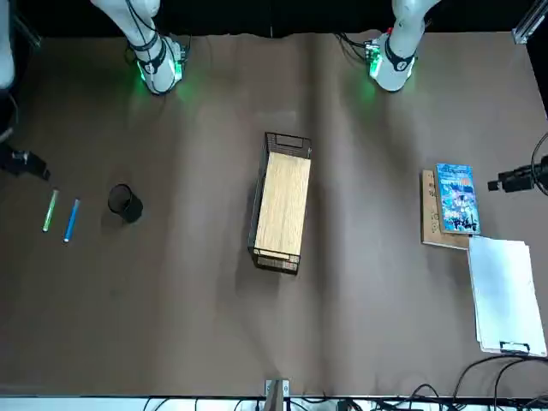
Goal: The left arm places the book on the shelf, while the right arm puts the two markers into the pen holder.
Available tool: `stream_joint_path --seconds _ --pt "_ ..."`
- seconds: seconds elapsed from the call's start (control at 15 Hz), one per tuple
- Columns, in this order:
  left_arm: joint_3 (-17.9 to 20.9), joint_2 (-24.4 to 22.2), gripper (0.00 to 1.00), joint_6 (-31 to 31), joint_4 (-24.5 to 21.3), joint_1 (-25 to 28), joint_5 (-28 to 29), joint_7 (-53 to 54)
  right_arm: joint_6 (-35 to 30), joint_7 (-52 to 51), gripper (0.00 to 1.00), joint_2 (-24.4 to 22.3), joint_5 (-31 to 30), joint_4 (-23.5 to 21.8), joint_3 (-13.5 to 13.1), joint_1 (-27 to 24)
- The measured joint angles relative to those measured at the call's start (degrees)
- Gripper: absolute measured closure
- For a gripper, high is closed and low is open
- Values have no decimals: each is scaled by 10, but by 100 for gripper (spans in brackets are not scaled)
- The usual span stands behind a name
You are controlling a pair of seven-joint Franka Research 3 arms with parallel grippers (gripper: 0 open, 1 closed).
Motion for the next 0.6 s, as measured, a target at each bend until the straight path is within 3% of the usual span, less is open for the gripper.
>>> stream_joint_path --seconds 0.2,0.4,0.47,0.6 --pt "0 86 0 34 3 67 -55 120 124 -45 9 60 -3 -68 0 -52" --pt "0 145 0 73 7 98 -69 206 223 -54 9 147 -3 -78 0 -89" --pt "0 173 0 87 8 112 -74 262 281 -55 17 203 -3 -78 0 -108" --pt "0 196 0 91 9 124 -82 314 330 -56 18 247 -3 -77 0 -119"
